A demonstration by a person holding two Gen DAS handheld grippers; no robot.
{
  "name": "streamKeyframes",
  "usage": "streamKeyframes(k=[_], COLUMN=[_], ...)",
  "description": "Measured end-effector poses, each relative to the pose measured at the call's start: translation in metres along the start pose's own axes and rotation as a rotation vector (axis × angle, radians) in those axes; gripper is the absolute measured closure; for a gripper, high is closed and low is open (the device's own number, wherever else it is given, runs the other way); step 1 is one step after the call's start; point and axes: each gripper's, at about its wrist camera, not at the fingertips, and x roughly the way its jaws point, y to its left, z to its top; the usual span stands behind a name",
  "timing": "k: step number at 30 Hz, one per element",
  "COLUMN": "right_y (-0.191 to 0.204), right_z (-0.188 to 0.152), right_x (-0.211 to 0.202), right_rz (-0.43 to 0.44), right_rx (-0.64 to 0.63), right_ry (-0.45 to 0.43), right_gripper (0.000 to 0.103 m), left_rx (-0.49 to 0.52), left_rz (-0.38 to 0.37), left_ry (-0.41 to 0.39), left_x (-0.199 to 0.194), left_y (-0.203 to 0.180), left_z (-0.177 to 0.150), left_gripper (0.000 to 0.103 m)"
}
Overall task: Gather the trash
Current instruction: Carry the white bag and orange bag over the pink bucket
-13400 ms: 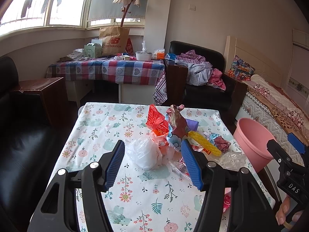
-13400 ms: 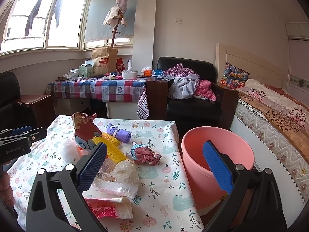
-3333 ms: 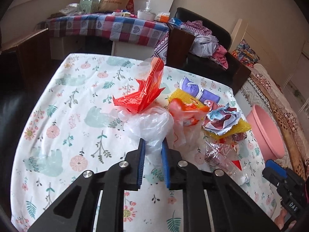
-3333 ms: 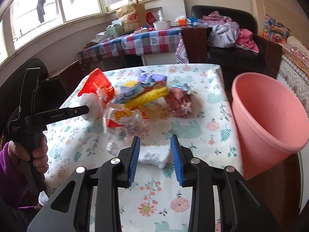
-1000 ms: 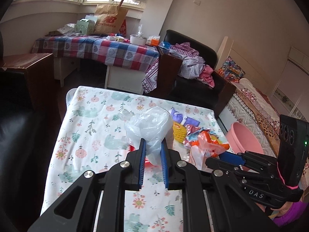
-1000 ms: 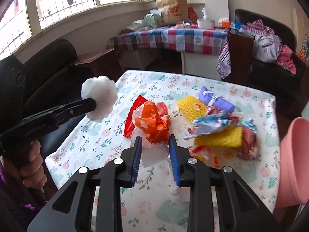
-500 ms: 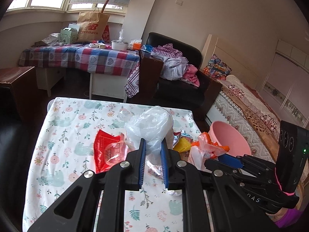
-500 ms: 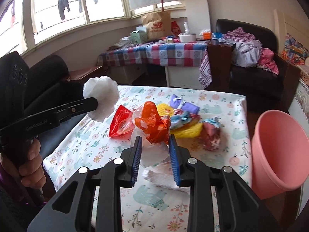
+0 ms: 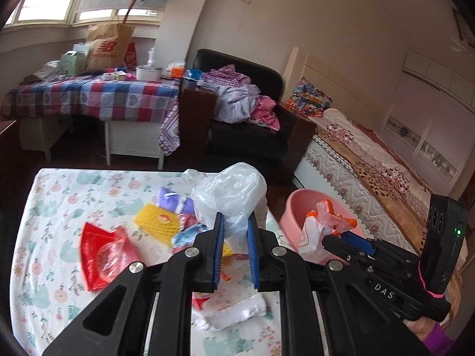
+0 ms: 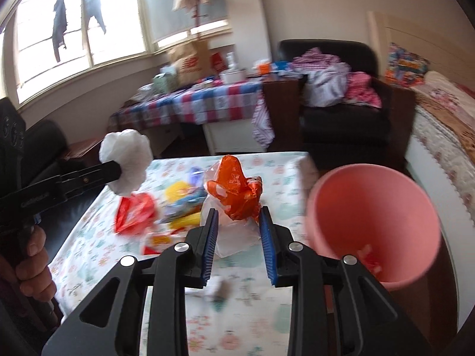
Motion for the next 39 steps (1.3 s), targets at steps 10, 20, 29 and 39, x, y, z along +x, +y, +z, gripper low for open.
streamKeyframes(k=[10,20,29,39], right_y=[-0.06,-0.088,-0.11,-0.13], right_z=[-0.003,-0.008,-0.014,-0.024], right_x=[-0.01,-0.004,0.007,0.012], right_rz=[-0.155,-0.241,-0.262,-0.288], right_rx=[0.103,0.146,0.207,0.265], right_ry=[-0.013,-0.003,0.011,0.03], right_gripper=[0.074,0.074,0.074,0.074], left_rx=[0.084,0.127,0.148,0.195], left_rz=[-0.109,-0.198,-0.218,-0.248], left_ry=[0.043,0.08,0.118,0.17], left_x=[0.045,0.093,0.121,0.144], left_y=[-0.056,-0.1,-0.118,-0.135], left_z=[0.01,0.016,0.007,-0.008], left_gripper=[0.089,0.089,0.089,0.089])
